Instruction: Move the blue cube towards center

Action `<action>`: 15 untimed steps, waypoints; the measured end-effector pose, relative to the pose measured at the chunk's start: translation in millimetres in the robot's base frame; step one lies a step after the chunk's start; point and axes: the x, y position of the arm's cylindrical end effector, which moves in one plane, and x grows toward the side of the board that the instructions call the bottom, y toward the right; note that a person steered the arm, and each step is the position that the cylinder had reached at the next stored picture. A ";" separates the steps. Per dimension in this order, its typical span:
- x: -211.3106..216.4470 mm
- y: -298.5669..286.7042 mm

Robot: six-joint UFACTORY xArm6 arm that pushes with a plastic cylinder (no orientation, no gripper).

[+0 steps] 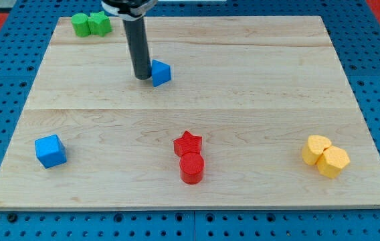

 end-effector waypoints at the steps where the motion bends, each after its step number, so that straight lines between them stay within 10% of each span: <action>1: -1.7 20.3; 4: -1.7 11.5; 7: 39.9 -223.3; 10: 159.2 -225.5; 15: 203.2 -95.3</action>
